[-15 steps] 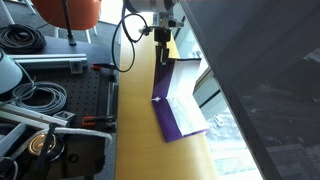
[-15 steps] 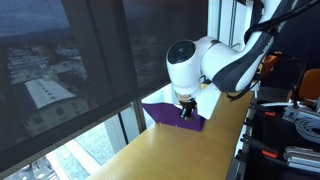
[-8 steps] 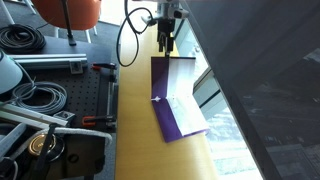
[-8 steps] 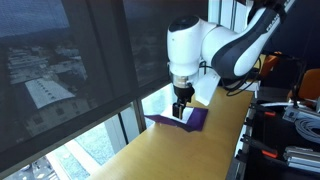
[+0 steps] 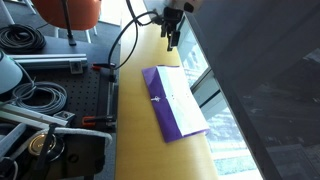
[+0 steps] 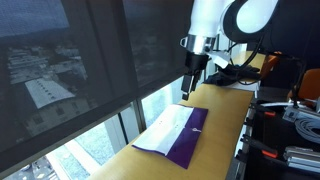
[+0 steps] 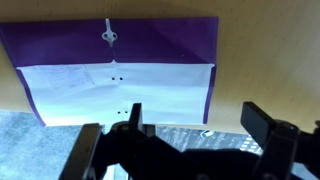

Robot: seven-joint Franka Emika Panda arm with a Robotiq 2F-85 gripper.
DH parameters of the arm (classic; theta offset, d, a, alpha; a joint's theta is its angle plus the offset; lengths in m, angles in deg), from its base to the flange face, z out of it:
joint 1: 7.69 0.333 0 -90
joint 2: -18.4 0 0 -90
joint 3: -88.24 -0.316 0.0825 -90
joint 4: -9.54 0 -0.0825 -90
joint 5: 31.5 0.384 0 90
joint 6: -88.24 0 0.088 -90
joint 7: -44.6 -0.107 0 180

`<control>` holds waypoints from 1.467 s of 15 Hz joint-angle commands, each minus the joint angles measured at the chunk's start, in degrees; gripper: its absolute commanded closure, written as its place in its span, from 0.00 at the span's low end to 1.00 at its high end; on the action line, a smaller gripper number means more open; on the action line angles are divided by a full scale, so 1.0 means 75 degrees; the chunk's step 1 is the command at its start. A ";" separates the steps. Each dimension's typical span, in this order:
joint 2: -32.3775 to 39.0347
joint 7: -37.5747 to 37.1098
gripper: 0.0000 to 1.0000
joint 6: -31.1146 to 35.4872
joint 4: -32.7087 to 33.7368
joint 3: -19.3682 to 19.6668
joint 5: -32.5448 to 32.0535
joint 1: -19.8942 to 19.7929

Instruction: Open the purple file holder

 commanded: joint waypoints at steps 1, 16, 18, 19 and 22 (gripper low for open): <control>-0.0042 0.2104 0.00 0.0244 -0.0366 -0.1286 0.1553 -0.1896; -0.1464 0.5870 0.00 -0.1039 -0.1050 0.1714 0.3614 0.0076; -0.1702 0.5842 0.00 -0.1047 -0.1240 0.1847 0.3575 0.0226; -0.1746 0.5837 0.00 -0.1046 -0.1282 0.1862 0.3567 0.0239; -0.1747 0.5837 0.00 -0.1046 -0.1302 0.1874 0.3567 0.0237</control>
